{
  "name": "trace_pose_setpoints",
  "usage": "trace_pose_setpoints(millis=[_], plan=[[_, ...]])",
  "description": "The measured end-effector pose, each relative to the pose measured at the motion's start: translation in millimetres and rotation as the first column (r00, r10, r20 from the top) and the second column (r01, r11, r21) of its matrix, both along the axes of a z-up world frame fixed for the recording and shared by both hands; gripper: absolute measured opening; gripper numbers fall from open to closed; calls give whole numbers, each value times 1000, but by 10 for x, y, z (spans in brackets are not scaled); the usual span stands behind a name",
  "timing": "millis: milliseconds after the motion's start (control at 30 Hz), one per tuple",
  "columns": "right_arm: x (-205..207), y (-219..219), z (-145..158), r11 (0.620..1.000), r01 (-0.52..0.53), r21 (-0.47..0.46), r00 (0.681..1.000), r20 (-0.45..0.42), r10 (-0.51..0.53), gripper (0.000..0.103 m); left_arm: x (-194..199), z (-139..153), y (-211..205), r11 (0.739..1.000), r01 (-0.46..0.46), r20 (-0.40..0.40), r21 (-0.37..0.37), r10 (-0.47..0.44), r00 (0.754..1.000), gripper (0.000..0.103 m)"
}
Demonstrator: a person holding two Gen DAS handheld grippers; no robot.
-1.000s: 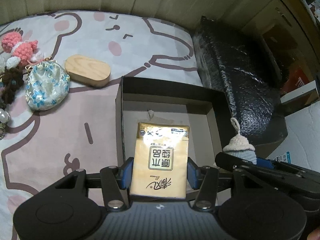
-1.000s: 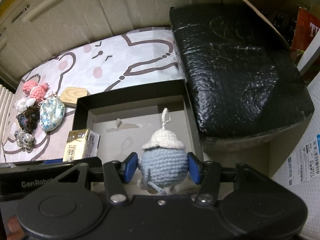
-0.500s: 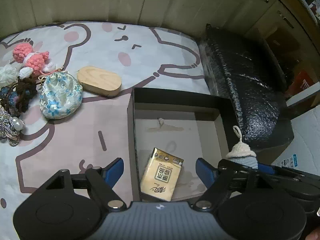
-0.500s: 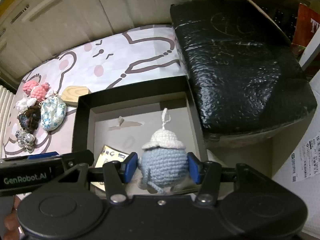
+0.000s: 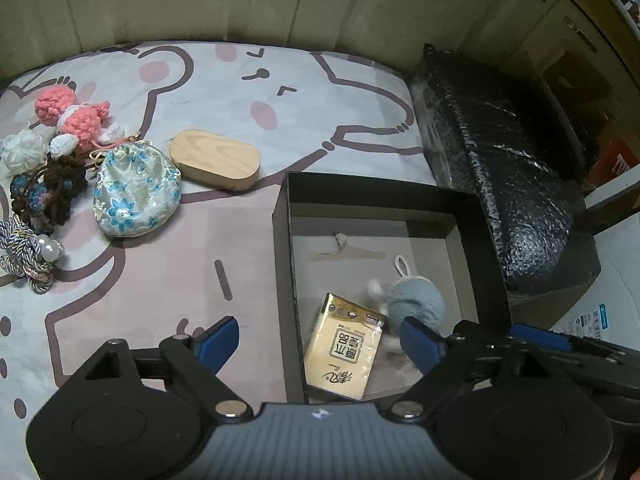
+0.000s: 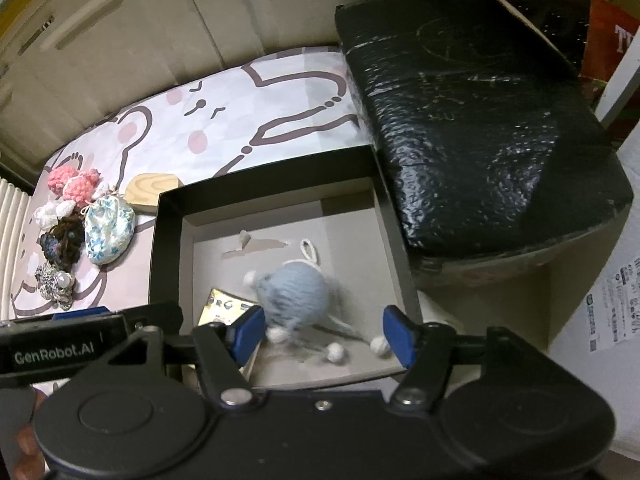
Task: Organize objects
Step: 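Open the left gripper to drop the tissue packet while the right gripper releases the crocheted ball into the box, then lift both tools away from the box back over the bed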
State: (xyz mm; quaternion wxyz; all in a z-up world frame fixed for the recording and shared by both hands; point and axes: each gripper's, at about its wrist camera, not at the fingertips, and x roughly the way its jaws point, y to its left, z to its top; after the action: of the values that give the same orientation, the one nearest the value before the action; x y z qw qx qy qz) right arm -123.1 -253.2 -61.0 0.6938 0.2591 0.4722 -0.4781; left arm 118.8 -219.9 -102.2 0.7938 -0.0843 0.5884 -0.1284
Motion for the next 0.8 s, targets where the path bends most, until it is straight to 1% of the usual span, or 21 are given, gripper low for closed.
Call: trace_pose_setpoints(millis=[133,367,467,800], plan=[[-31,35,49,1000,11,-10,1000,-2,-11,67,-26,28,-2,1000,14,7,8,-14,1000,92],[-56,117,117,1000,14,-24,1000,3,-14,67,-68,124,62,999,42,23,22,-42,999,99],[-52,157,147,999,11,-33,1000,7,-11,68,-101,174,93,998,51,39,36,-52,998,100],[-31,363,359,996,-5,-85,1000,26,7,78,-193,373,246,997,59,95,59,-64,993,103]])
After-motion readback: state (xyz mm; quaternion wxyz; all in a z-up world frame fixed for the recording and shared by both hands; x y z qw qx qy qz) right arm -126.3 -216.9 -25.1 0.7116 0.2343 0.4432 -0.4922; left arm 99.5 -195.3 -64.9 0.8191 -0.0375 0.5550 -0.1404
